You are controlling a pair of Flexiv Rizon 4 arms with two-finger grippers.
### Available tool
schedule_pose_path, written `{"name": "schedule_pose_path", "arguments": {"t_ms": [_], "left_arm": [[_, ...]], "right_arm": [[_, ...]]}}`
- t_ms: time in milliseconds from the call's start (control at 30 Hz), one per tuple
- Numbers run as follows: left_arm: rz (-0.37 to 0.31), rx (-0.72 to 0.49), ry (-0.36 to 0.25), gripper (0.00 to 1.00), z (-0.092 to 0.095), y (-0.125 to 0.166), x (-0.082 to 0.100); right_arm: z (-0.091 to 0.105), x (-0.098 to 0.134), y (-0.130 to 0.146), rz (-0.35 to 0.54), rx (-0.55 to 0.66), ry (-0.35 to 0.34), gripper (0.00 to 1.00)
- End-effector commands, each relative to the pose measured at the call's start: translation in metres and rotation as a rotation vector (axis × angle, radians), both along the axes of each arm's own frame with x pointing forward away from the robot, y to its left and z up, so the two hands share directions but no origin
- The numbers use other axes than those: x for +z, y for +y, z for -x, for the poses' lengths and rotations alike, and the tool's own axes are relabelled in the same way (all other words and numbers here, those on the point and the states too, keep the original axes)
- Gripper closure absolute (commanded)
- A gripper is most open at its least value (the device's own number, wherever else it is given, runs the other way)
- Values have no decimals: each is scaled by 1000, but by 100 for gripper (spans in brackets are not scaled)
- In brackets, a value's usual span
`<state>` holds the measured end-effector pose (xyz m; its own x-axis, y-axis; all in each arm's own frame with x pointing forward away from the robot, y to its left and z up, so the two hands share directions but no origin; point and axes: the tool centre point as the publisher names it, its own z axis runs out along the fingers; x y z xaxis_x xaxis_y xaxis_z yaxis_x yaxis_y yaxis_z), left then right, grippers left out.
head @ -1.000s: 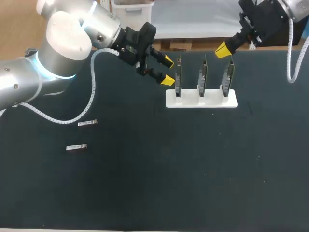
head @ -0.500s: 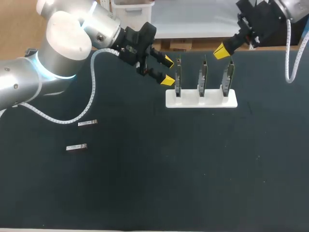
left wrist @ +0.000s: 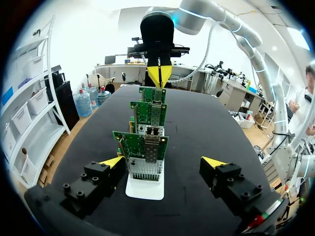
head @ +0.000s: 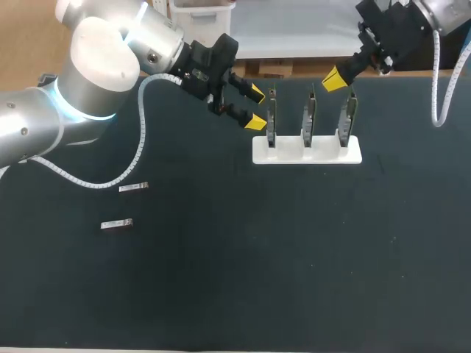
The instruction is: Pick up the optical module with the left hand, and insert it into the network port with the right hand.
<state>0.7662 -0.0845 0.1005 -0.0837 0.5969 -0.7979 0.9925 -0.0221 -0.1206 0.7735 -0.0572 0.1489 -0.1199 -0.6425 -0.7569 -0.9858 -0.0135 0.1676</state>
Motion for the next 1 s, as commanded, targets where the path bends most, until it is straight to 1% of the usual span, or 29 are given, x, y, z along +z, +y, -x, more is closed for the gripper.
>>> {"name": "schedule_pose_path", "arguments": {"t_ms": [33, 367, 400, 433, 1000], "left_arm": [[-4, 1, 1, 0, 0, 0, 1], [-4, 1, 1, 0, 0, 0, 1], [-4, 1, 1, 0, 0, 0, 1], [-4, 1, 1, 0, 0, 0, 1], [-4, 1, 1, 0, 0, 0, 1]], "right_arm": [[3, 0, 1, 2, -3, -3, 100], [4, 0, 2, 9, -10, -1, 100], [5, 0, 2, 23, -9, -6, 57], [5, 0, 3, 23, -11, -5, 0], [5, 0, 3, 23, -11, -5, 0]]}}
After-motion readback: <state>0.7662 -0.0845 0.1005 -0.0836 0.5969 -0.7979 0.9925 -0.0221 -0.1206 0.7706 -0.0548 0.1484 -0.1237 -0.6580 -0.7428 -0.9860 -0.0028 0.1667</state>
